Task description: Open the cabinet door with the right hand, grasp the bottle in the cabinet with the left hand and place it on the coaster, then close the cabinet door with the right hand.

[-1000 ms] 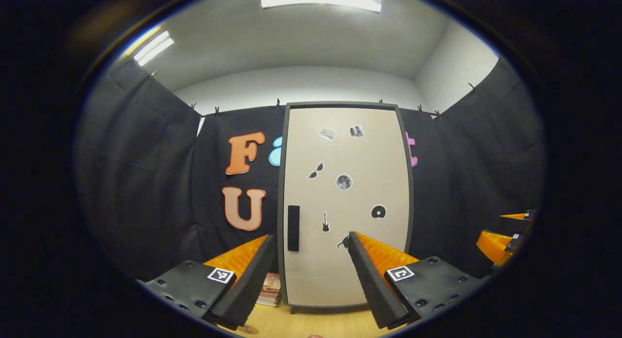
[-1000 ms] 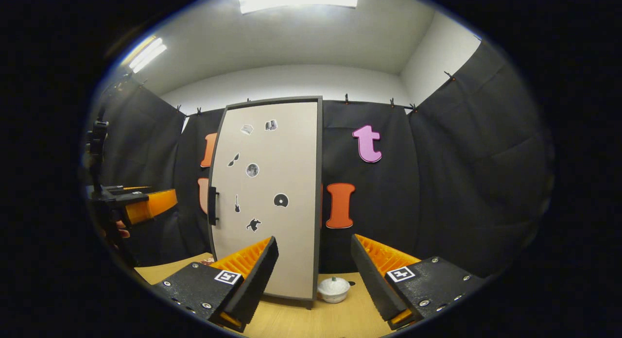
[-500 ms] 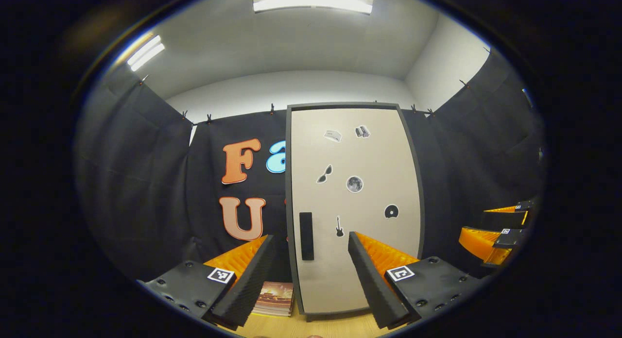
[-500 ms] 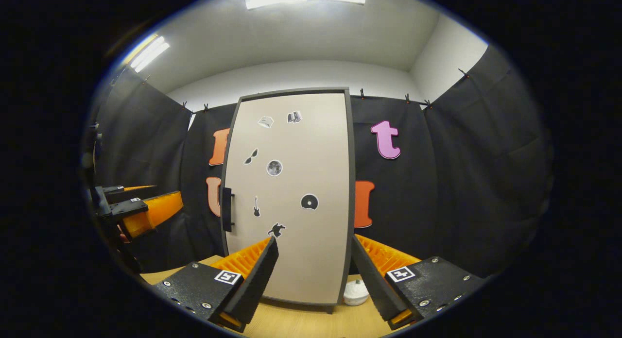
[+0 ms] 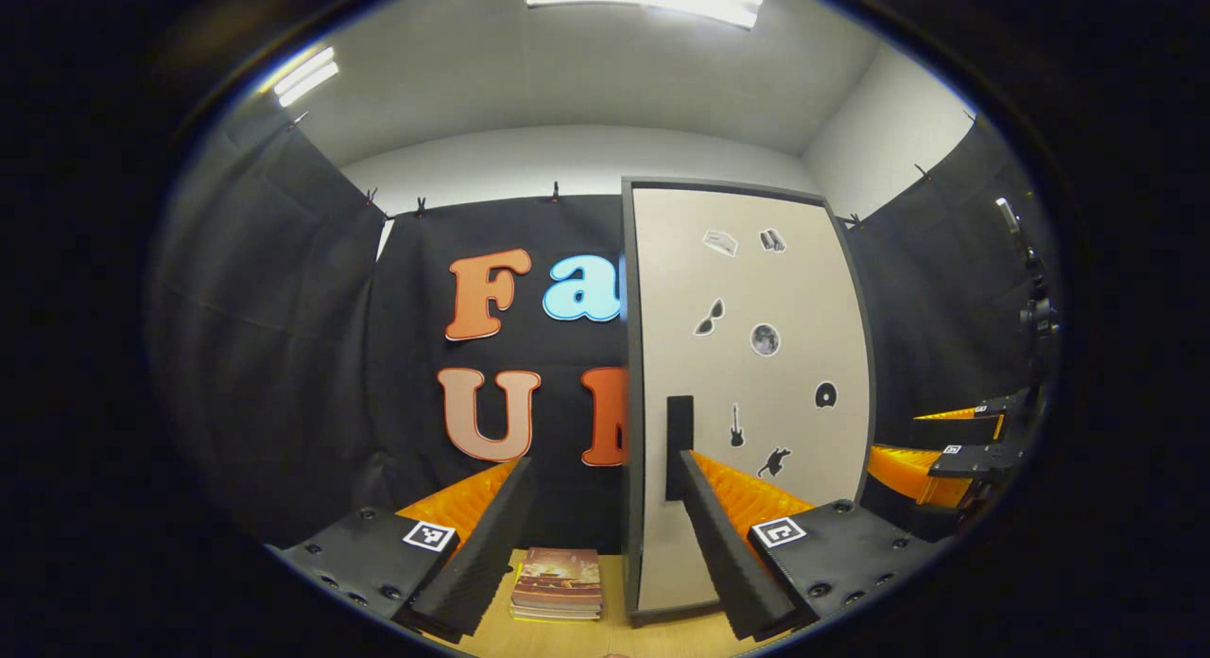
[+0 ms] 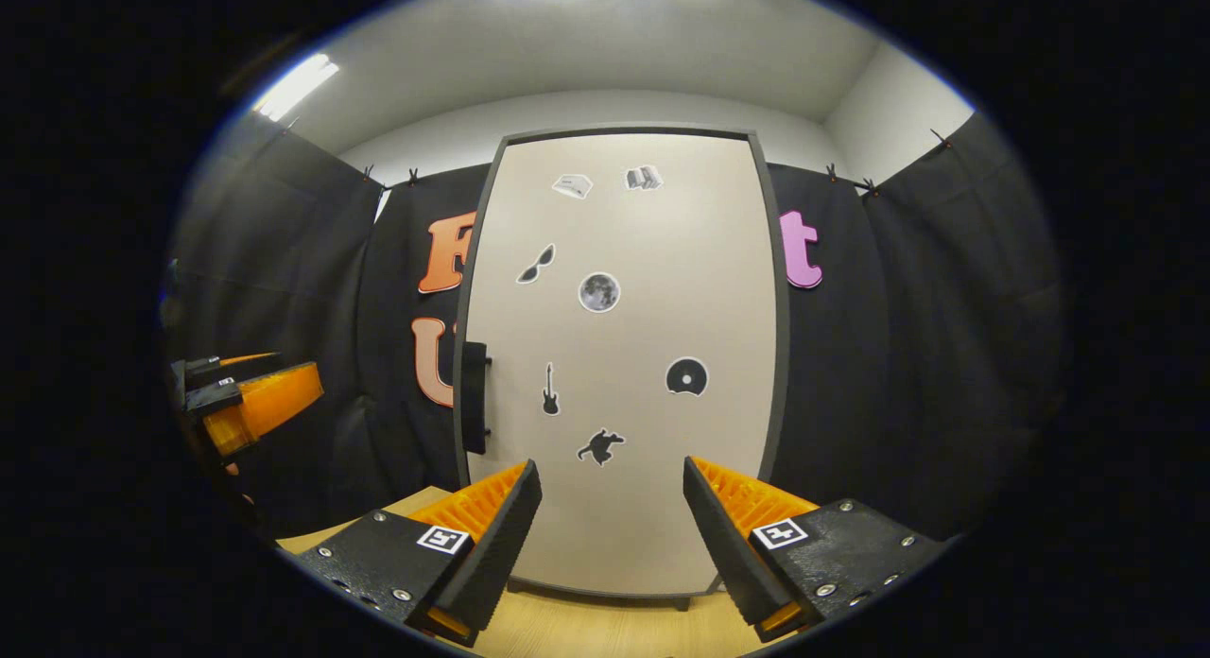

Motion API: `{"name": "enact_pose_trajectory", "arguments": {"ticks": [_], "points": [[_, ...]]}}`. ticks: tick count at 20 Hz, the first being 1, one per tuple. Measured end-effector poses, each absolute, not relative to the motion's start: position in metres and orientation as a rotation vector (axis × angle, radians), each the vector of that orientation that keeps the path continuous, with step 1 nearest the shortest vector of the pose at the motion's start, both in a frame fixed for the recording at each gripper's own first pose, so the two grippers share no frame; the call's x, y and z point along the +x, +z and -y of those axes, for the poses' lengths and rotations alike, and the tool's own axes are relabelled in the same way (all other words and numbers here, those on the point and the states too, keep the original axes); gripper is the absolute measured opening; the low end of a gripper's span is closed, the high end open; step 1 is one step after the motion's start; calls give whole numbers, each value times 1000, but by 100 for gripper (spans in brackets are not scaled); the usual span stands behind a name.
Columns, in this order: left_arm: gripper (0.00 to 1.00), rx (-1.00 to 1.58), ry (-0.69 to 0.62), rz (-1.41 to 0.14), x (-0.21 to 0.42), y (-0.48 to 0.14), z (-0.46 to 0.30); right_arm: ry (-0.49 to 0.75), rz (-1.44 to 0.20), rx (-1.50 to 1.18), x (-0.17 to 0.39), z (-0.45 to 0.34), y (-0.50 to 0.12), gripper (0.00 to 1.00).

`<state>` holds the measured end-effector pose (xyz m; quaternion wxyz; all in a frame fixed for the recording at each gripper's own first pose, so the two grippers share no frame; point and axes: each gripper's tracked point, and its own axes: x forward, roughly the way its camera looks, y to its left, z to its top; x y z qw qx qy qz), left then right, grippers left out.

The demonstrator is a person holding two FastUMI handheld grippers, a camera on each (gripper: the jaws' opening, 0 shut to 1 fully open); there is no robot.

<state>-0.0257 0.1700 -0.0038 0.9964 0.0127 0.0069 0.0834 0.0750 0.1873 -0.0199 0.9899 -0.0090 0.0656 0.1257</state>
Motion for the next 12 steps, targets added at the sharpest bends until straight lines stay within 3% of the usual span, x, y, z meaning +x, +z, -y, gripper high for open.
{"name": "enact_pose_trajectory", "arguments": {"ticks": [12], "points": [[98, 47, 334, -38, -50, -36, -303, 319, -240, 3, 148, -308, -53, 94]]}}
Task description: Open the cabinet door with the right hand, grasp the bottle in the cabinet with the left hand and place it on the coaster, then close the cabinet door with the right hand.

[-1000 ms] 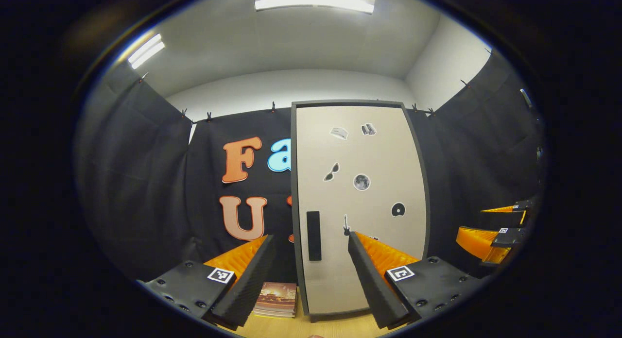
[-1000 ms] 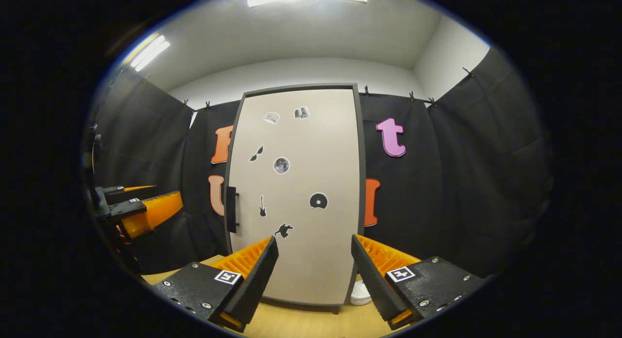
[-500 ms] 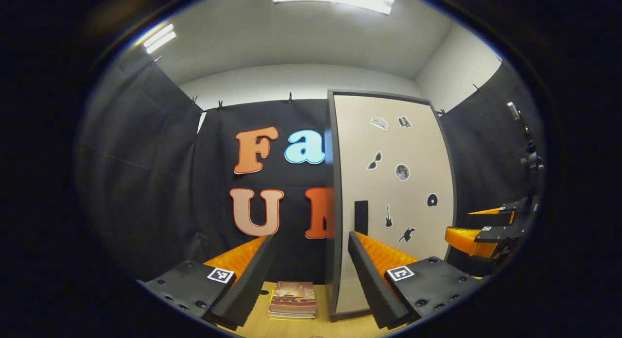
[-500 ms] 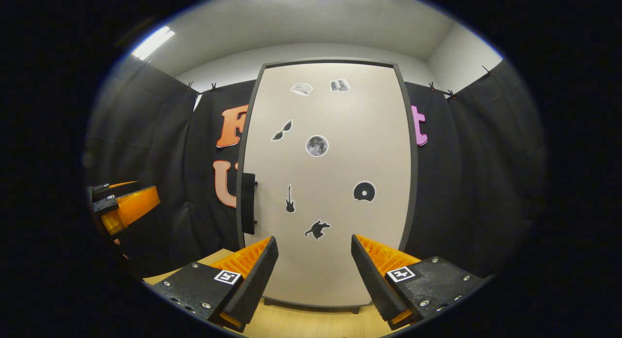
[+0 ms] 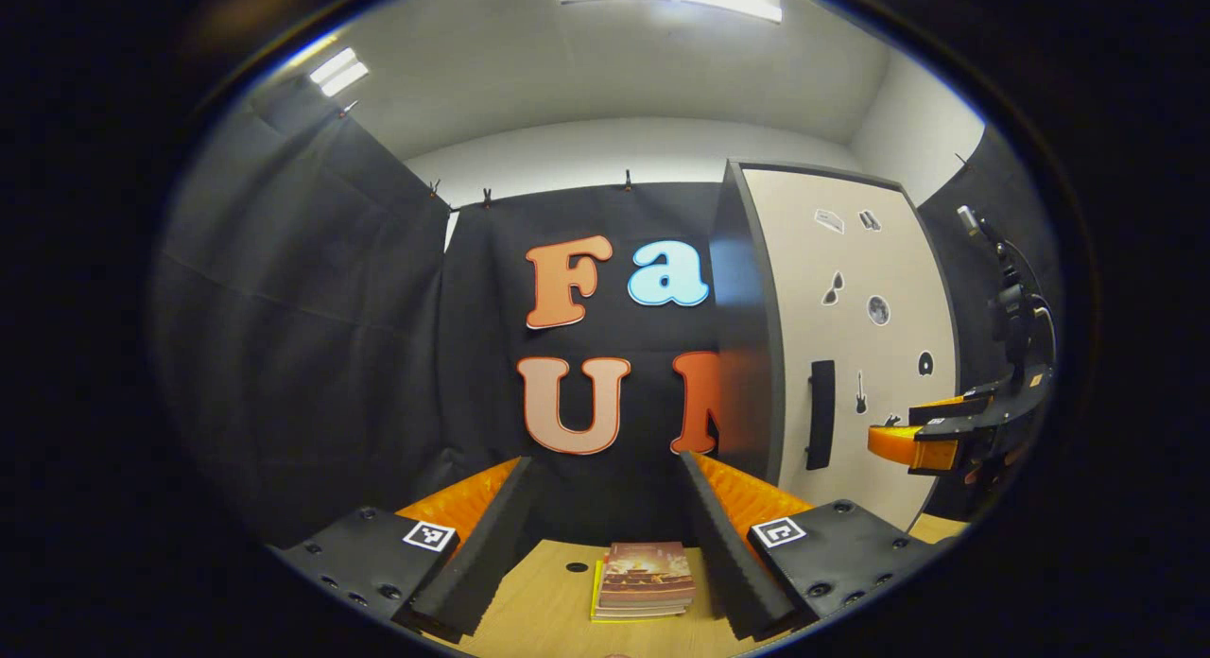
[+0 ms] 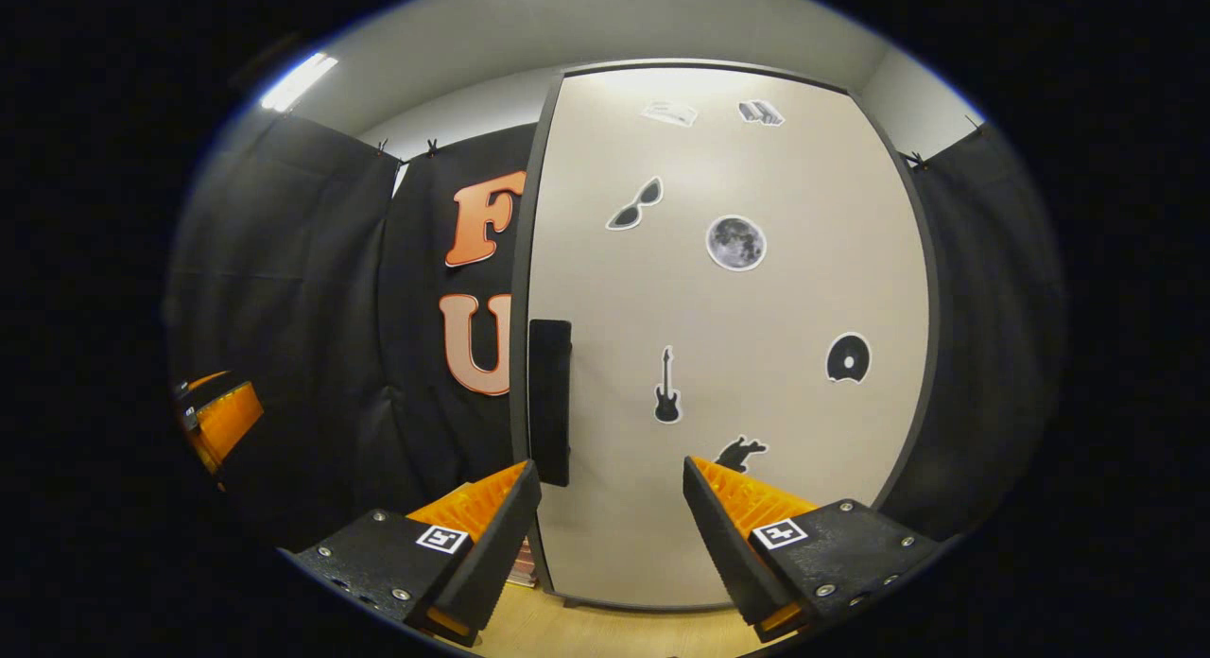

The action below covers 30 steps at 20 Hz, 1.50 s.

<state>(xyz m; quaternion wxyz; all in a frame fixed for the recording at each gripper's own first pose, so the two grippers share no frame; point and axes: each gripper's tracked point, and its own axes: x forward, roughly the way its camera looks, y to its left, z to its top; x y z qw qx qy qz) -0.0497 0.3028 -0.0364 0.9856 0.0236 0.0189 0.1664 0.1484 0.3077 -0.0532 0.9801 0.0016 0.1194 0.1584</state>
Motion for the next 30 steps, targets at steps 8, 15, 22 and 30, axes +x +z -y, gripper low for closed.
{"name": "enact_pose_trajectory", "arguments": {"ticks": [8, 15, 22, 30], "points": [[98, 30, 381, -89, -51, -59, -354, 298, -351, 57, 183, -357, -76, 82], [97, 21, 358, -118, -50, -71, -355, 191, -432, 44, 199, -367, -92, 42], [98, 11, 351, -90, -51, -58, -339, 219, -422, 69, 194, -365, -89, 25], [98, -22, 296, -77, -51, -46, -281, 356, -428, 87, 170, -362, -76, 25]]}}
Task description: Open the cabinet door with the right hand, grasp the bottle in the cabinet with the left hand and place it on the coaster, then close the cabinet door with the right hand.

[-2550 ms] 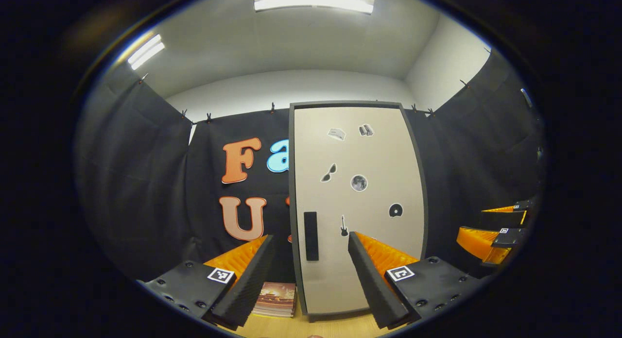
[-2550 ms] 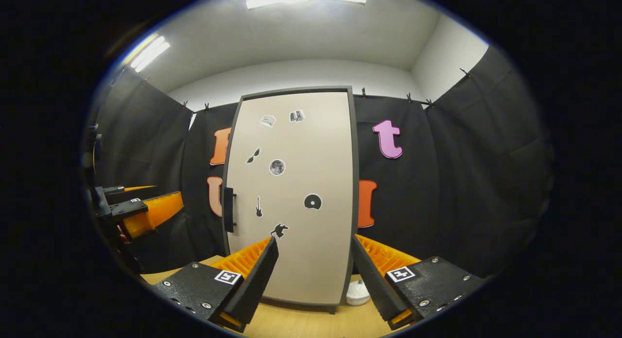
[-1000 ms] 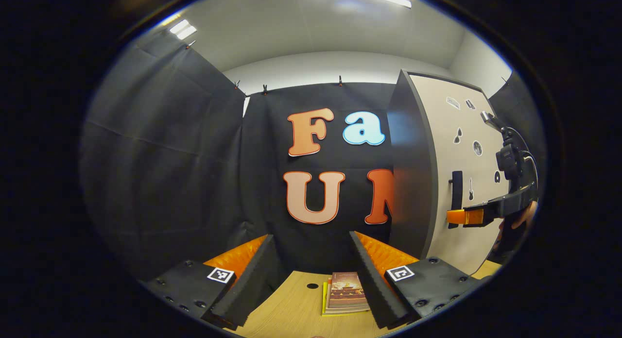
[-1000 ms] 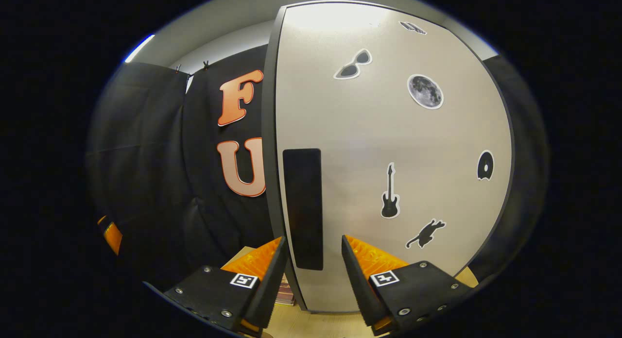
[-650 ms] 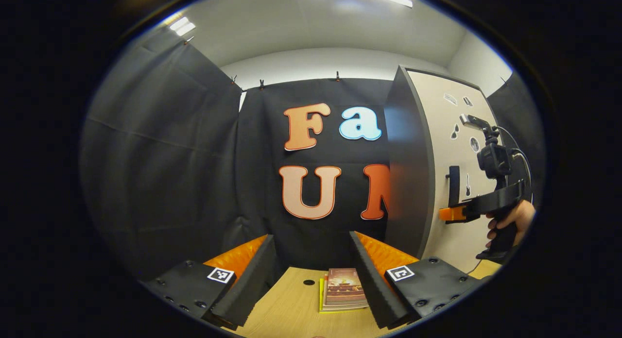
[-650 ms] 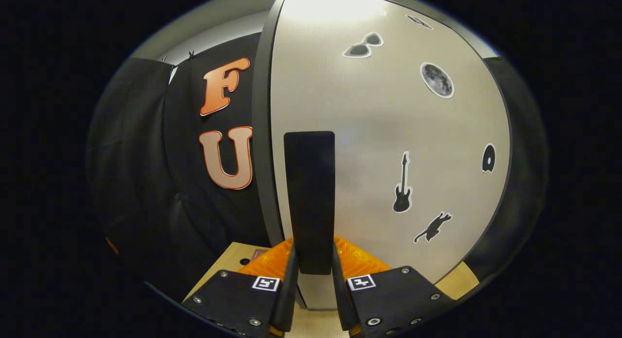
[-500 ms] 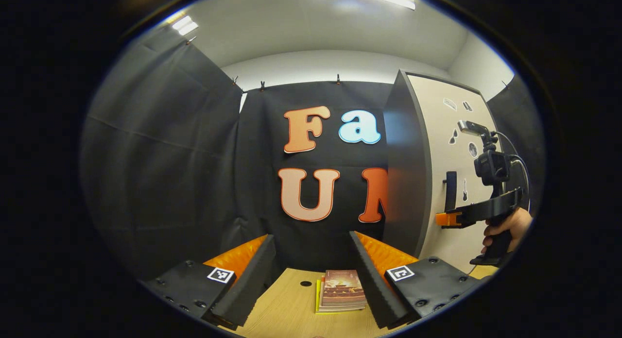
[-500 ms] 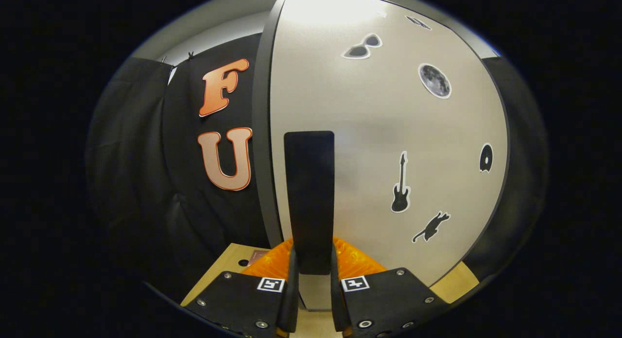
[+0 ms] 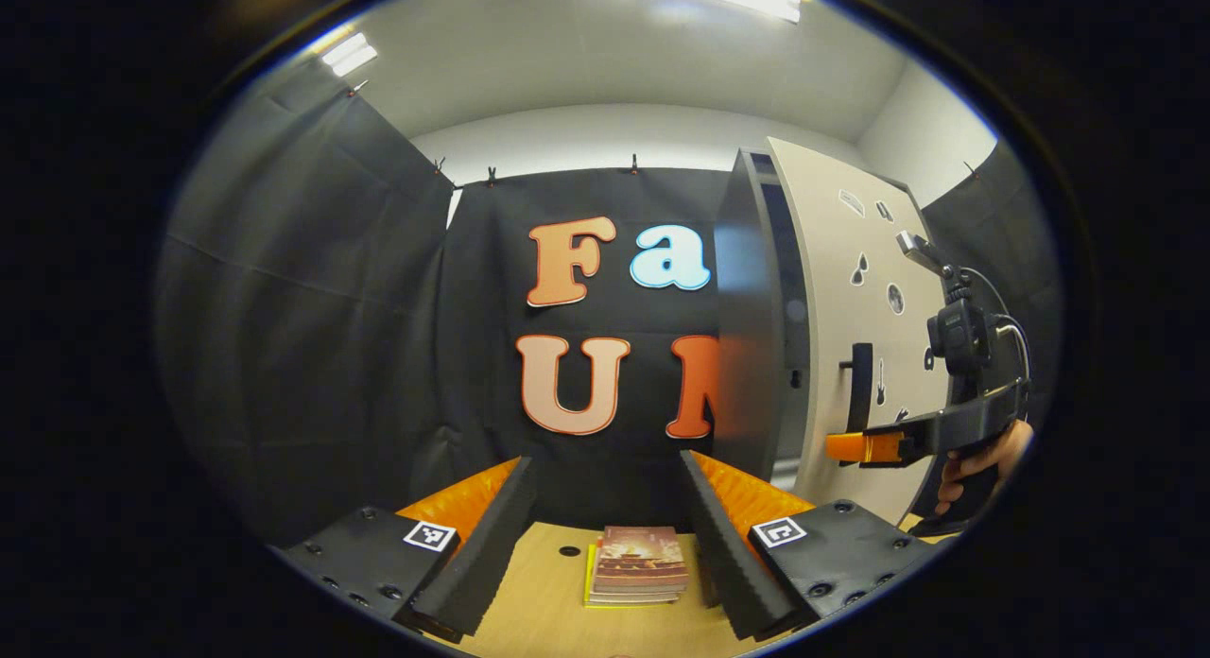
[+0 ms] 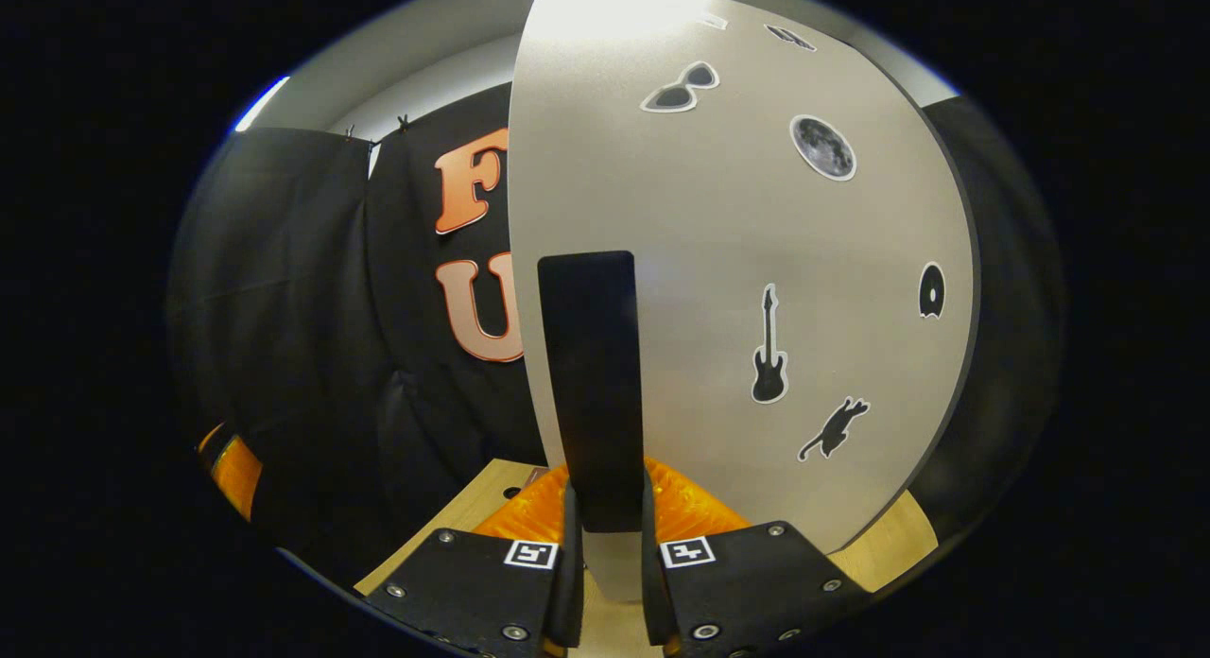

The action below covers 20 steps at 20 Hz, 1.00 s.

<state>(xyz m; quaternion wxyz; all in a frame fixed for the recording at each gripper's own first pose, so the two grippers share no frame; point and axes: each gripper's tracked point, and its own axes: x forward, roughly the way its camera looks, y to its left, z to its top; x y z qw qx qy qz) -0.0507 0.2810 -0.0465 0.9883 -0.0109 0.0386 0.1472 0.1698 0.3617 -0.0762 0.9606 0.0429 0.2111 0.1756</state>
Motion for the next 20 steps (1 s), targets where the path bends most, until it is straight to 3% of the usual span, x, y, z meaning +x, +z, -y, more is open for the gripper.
{"name": "enact_pose_trajectory", "arguments": {"ticks": [8, 20], "points": [[98, -44, 185, -75, -31, -33, -204, 451, -422, 104, 135, -347, -52, 25], [98, -73, 6, -57, 6, -18, -98, 448, -419, 150, 110, -315, -40, 25]]}}
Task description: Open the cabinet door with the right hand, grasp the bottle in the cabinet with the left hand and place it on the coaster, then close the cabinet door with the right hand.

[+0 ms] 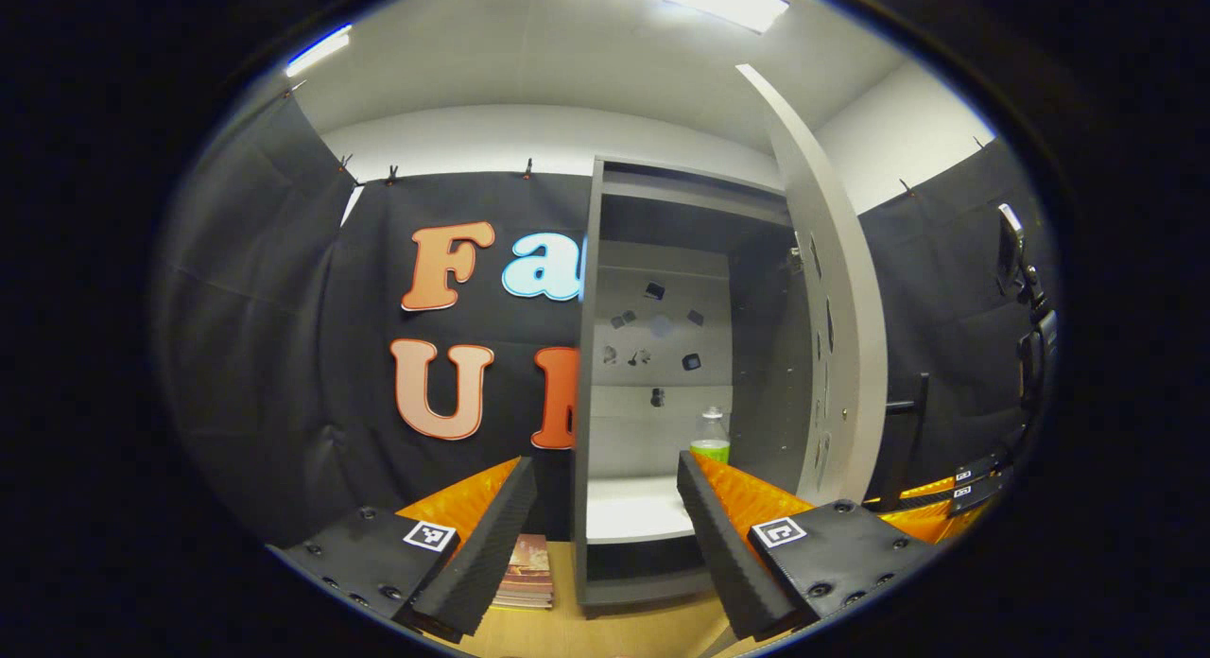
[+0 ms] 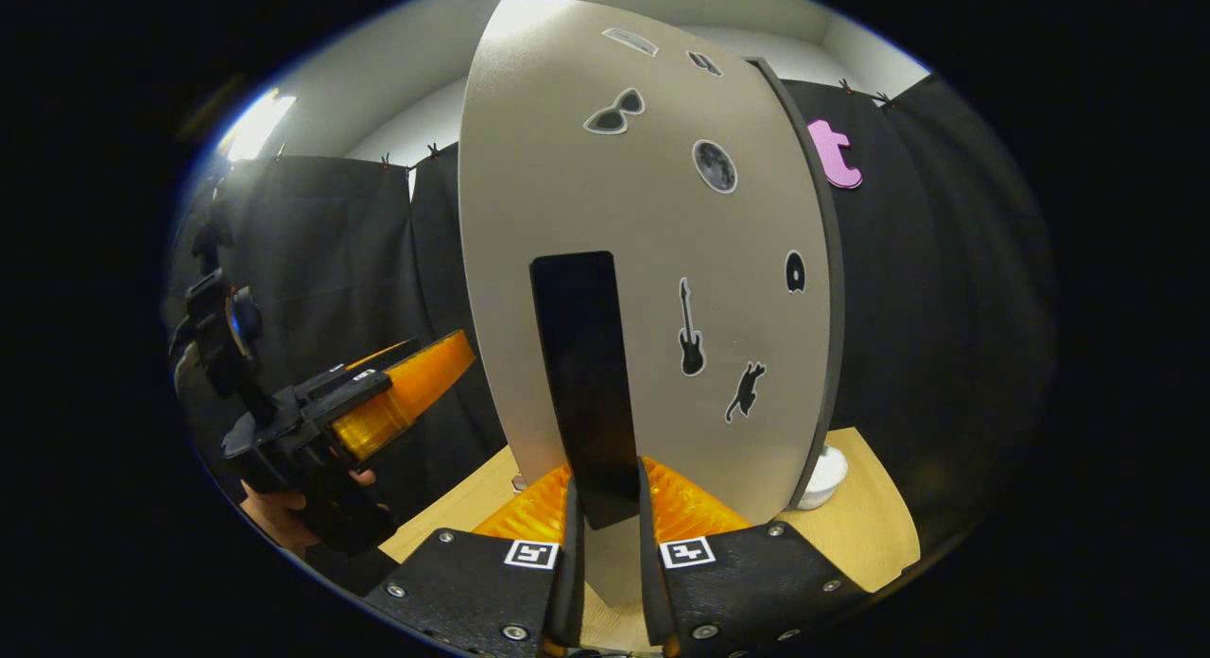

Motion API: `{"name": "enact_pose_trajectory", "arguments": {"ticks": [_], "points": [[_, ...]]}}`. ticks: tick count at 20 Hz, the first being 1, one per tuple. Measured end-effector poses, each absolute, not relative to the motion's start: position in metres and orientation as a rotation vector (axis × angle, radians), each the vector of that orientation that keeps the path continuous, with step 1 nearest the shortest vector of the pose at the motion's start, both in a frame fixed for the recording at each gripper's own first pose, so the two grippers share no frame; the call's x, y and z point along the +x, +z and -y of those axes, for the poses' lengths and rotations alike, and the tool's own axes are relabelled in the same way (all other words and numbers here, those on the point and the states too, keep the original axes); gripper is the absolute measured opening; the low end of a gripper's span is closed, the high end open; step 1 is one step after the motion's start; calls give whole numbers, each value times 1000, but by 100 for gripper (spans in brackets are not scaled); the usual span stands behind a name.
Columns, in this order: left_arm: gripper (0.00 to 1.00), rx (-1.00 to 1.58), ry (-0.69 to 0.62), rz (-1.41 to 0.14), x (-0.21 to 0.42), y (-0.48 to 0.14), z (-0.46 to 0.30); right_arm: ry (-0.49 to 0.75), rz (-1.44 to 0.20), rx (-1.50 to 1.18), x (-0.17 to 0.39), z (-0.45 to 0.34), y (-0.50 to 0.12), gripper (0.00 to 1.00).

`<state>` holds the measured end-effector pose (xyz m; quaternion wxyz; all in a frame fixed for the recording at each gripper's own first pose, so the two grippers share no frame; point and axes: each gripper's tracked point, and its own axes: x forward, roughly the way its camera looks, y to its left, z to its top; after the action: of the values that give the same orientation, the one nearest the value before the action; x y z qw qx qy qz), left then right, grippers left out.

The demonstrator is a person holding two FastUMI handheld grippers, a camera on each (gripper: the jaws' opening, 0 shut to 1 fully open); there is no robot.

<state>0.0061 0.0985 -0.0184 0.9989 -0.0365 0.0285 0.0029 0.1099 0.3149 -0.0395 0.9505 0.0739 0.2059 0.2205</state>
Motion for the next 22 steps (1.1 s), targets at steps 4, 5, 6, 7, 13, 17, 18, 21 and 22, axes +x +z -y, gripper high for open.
{"name": "enact_pose_trajectory", "arguments": {"ticks": [4, 5, 6, 7, 13, 17, 18, 21, 22], "points": [[98, -82, -46, -77, 22, -24, -66, 434, -417, 173, 106, -303, -38, 25], [98, -74, -56, -83, 25, -26, -60, 428, -421, 184, 104, -299, -37, 25], [96, -67, -67, -86, 29, -29, -51, 422, -425, 192, 103, -296, -37, 25], [96, -61, -79, -92, 32, -31, -44, 416, -427, 196, 102, -293, -37, 25], [98, -64, -125, -118, 49, -48, -15, 402, -404, 208, 98, -276, -34, 25], [98, -83, -138, -136, 62, -56, -1, 374, -411, 195, 91, -262, -36, 25], [98, -86, -144, -135, 67, -57, 2, 360, -406, 191, 91, -258, -38, 20], [97, -90, -170, -138, 76, -60, 20, 330, -407, 204, 85, -254, -32, 19], [97, -94, -180, -136, 79, -59, 26, 315, -411, 191, 84, -252, -34, 19]]}}
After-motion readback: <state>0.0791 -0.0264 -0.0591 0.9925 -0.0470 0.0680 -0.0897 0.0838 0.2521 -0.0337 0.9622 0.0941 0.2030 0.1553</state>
